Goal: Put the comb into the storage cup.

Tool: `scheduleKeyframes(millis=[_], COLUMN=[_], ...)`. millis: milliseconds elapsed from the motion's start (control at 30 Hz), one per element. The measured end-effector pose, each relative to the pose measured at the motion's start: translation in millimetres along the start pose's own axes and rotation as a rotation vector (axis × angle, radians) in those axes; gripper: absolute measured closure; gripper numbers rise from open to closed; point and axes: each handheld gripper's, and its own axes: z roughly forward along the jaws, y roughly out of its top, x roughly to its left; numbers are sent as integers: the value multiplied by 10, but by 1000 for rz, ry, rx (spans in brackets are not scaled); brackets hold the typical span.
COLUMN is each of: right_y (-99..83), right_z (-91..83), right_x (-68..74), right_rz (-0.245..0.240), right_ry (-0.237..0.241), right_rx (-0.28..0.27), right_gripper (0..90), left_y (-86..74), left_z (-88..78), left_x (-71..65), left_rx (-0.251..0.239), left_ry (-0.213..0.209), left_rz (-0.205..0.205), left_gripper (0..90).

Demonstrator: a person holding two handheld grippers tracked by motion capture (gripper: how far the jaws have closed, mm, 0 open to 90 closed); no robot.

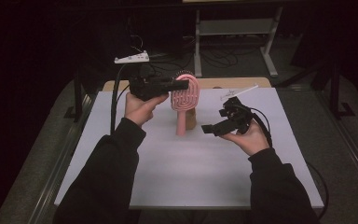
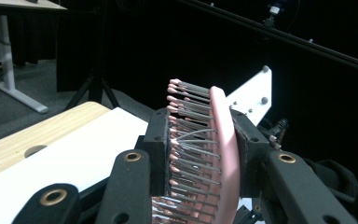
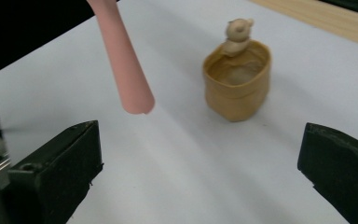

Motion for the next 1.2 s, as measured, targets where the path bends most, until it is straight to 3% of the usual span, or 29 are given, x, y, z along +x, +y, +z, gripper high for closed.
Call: scheduleKeyframes(millis=[67,333,500,1200], right_y=[-35,-213,-319,-878], right_z=[-16,-112,-182,-318], right_x=[-17,-95,-129,-265], right_rz=[5,-1,3,52], right_ry=[-20,1,-20,-19], right_rx=[-14,-72,-98,-146], right_gripper=[0,0,0,0], left_y=[17,45,59,267], left_z=[-5,10,44,29], left_x=[12,60,84,176], left_rx=[2,1,4,-24], left_ry=[2,17,22,37], left_rz=[6,10,17,55], left_gripper=[644,645,644,644])
